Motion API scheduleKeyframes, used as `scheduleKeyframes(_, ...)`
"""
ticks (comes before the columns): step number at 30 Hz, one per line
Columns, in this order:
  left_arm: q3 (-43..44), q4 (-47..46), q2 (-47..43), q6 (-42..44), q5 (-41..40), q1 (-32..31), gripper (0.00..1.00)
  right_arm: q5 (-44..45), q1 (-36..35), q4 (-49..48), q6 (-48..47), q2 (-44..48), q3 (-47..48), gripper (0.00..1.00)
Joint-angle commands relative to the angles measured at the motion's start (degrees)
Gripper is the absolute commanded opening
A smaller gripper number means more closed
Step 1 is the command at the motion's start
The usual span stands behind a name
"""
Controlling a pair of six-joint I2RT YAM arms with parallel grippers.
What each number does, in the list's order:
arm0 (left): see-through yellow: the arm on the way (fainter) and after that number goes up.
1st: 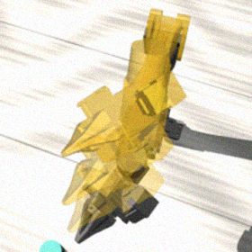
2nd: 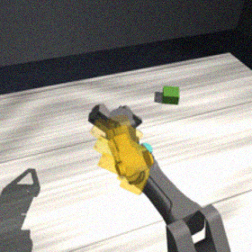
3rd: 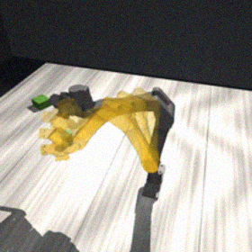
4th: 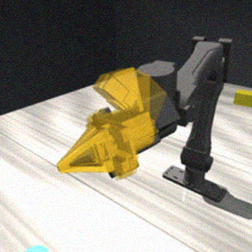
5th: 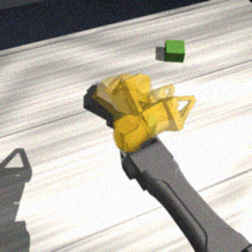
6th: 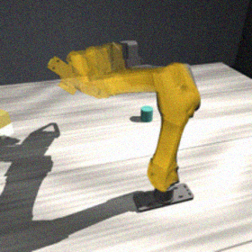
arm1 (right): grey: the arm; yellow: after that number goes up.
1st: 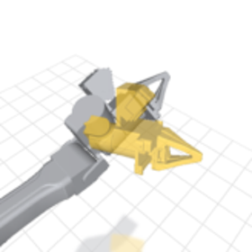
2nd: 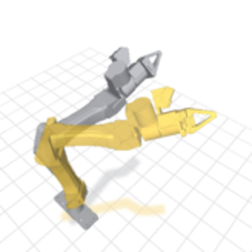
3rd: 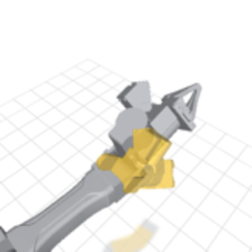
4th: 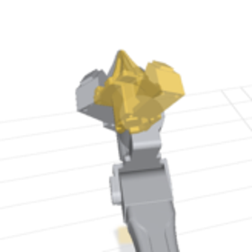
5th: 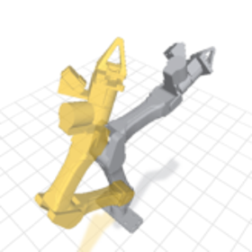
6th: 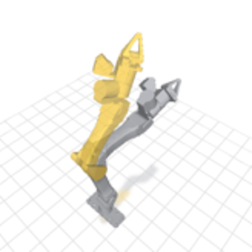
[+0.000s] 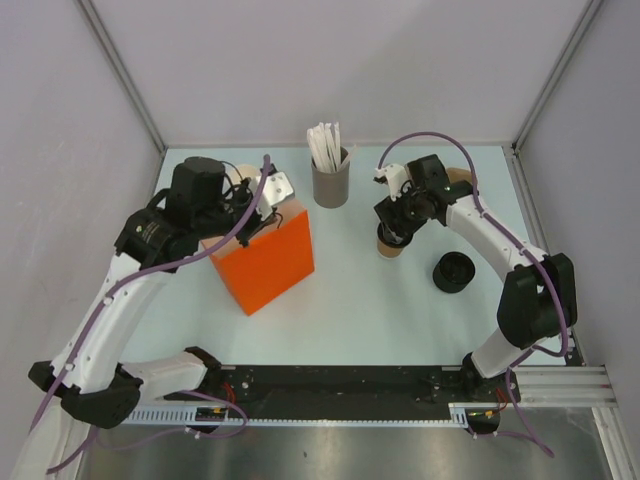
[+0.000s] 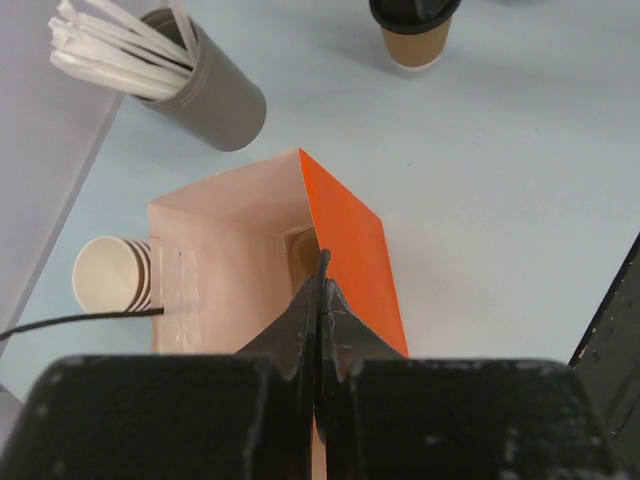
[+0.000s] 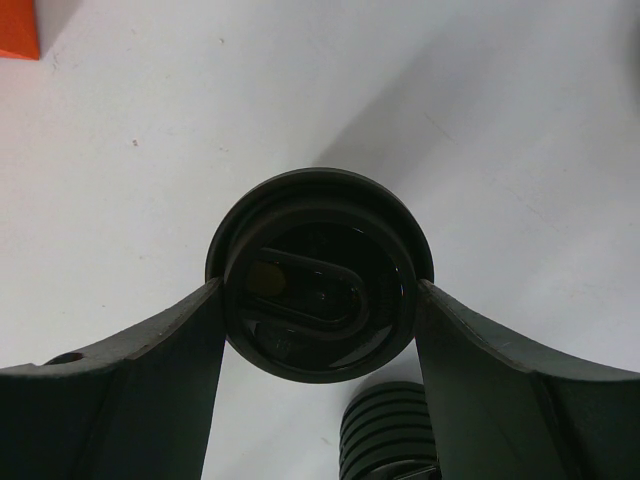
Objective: Pack the takeout coffee
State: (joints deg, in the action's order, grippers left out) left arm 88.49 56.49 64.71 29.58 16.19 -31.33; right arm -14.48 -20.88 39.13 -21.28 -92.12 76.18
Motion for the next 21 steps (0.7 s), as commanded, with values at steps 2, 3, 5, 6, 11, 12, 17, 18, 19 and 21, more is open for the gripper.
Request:
scheduleKeyframes(2,3.2,-2.0,2.1,-2.0,2.3,-3.6,0.00,-1.0,1.8,-0.9,0.2,2.9,0.1,0.61)
scheduleKeyframes(3,3.3,-2.1,2.4,-2.1,2.1,-4.3,0.01,-1.1,2.1,-1.0,0.2,2.9,0.1,0.61)
scheduleKeyframes(5,3.6,-2.4,3.5,-2.3,1.6,-5.9,0.02,-1.2,2.3,-1.1,0.3,2.9,0.1,0.61)
scheduleKeyframes(6,3.9,-2.6,3.8,-2.6,1.4,-6.4,0.06,-1.0,2.2,-1.2,0.3,2.8,0.1,0.61)
scheduleKeyframes(11,7.3,-3.6,4.9,-3.5,-0.2,-6.9,0.14,-0.6,2.3,-0.4,0.0,3.3,1.4,0.61)
scheduleKeyframes(12,8.0,-3.6,5.0,-3.6,-0.5,-6.8,0.21,-0.7,2.3,-0.1,0.0,3.4,1.9,0.61)
scheduleKeyframes(17,10.4,-4.2,5.0,-3.6,-4.6,-6.8,0.58,-1.4,2.3,2.1,-0.7,3.6,5.5,0.61)
scheduleKeyframes(18,10.4,-4.7,4.7,-3.5,-6.5,-6.8,0.66,-1.6,2.3,2.4,-1.0,3.6,6.0,0.61)
scheduleKeyframes(19,10.2,-5.1,4.6,-3.5,-8.0,-6.8,0.70,-1.9,2.3,3.0,-1.0,3.6,6.4,0.61)
scheduleKeyframes(21,10.0,-6.4,4.1,-3.8,-10.5,-6.1,0.81,-2.7,2.3,4.1,-1.4,3.6,8.2,0.61)
